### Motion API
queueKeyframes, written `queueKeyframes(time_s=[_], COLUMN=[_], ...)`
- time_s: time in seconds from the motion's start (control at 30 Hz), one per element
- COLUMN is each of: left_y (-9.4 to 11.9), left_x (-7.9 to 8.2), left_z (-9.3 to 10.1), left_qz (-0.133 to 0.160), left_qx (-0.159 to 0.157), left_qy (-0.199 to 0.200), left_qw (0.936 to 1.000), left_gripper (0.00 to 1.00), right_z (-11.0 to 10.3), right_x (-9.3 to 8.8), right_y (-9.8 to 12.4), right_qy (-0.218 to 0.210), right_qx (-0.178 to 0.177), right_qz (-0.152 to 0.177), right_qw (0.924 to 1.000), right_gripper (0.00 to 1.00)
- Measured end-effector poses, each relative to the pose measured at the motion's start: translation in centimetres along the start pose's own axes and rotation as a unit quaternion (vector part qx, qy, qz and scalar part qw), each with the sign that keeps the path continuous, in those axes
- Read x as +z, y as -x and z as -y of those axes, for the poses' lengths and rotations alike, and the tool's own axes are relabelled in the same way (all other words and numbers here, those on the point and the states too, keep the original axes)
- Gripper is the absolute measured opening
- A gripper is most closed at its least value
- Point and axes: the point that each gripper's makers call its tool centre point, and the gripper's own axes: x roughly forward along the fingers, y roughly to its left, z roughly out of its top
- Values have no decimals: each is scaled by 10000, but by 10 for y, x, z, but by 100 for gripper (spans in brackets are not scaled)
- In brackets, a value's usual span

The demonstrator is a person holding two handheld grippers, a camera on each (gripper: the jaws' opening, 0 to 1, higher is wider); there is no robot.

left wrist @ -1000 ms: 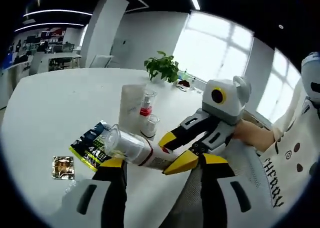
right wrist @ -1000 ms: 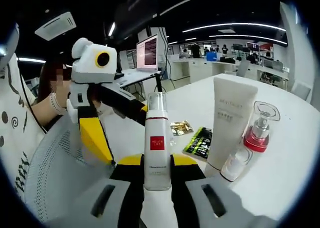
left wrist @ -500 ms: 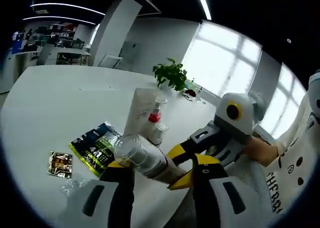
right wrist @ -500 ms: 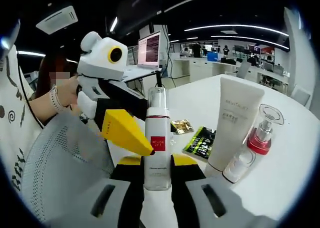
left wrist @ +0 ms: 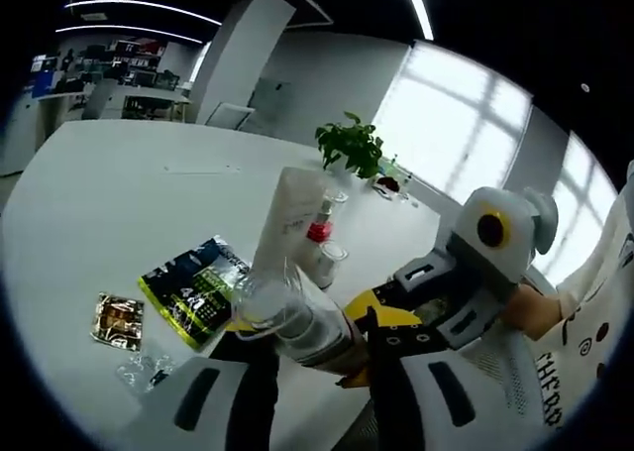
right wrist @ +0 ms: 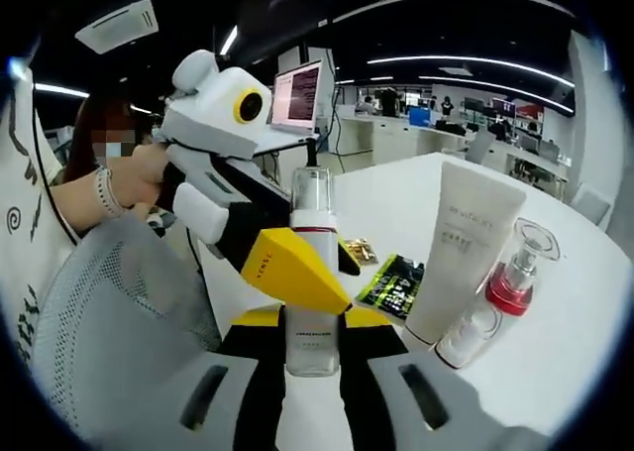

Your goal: Arrange the skincare products in the storage area until every visible bottle or jar stands upright without overlapping.

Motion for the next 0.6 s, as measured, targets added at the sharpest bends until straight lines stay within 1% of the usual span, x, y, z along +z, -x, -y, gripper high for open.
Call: queueKeyframes(time_s=[0.13, 0.27, 0.37, 0.47, 0.6], left_y=[-3, -7, -11, -13, -14], left_x=[0, 4, 2, 1, 3], left_z=[0, 7, 10, 7, 8], left_qz=[-58, 53, -27, -123, -149], left_qx=[8, -101, -107, -126, -175], left_qy=[-39, 44, -36, -54, -53], left_qw=[10000, 9999, 9999, 9998, 9997], left_gripper=[29, 24, 23, 22, 19], right_z=[1, 7, 8, 9, 12], right_x=[-2, -1, -4, -7, -8], right_y=[0, 1, 1, 0, 0], right_qy=[-59, -117, -114, -23, -45], right_qx=[-54, -194, -232, -305, -355], right_qz=[-32, -10, -73, -160, -170], right_qw=[10000, 9997, 9996, 9994, 9992], right_gripper=[19, 20, 20, 20, 20])
